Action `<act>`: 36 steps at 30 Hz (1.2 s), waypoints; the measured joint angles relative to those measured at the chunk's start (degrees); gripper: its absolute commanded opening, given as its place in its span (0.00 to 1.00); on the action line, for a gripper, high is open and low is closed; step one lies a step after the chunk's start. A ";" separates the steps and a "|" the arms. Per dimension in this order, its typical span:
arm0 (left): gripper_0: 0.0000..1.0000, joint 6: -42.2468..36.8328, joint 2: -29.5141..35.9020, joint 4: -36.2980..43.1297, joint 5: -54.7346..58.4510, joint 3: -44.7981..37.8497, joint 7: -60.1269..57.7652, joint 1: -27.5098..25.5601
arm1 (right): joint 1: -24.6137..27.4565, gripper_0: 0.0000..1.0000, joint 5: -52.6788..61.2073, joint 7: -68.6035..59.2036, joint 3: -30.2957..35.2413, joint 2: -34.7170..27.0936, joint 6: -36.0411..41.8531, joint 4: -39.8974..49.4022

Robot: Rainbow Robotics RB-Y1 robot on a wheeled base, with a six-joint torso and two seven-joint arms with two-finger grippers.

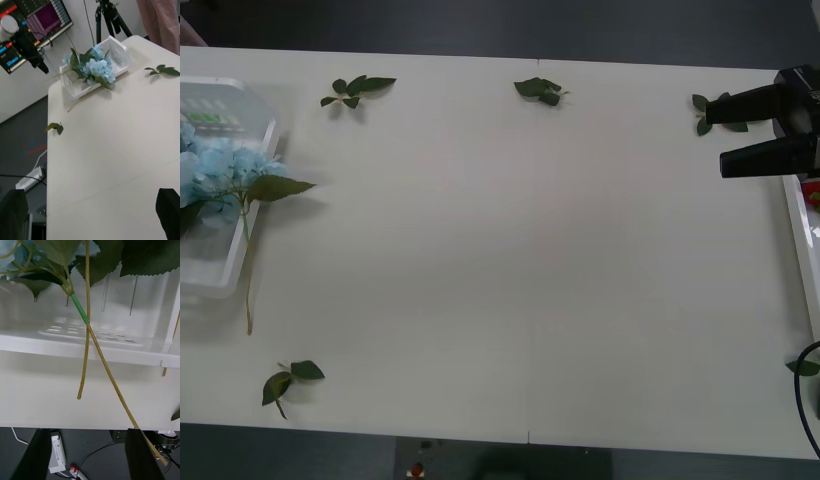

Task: Put the red flowers into the right box and the blue flowers into the left box

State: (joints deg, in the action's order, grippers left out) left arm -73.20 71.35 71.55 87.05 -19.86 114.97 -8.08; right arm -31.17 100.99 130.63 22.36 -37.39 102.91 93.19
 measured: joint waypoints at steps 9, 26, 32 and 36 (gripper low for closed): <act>1.00 0.36 0.00 0.02 1.97 -0.46 4.39 0.00 | 0.00 1.00 -6.07 10.70 4.89 -2.58 6.80 0.02; 1.00 -5.22 0.00 10.99 16.85 -10.38 9.19 0.00 | 0.06 1.00 -10.18 23.49 4.85 -8.15 7.21 -6.65; 1.00 2.13 -0.16 22.78 19.52 -10.08 -1.07 -0.01 | 0.52 1.00 -9.59 23.49 4.48 -9.15 7.20 -6.93; 1.00 7.33 -1.00 29.42 19.86 -8.15 -3.07 0.00 | 0.57 1.00 -9.58 23.49 3.78 -9.18 7.20 -6.93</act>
State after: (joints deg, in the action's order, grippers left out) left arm -65.87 70.35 100.98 106.90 -28.00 111.90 -8.08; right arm -30.61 91.41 154.12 26.14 -46.57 110.11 86.26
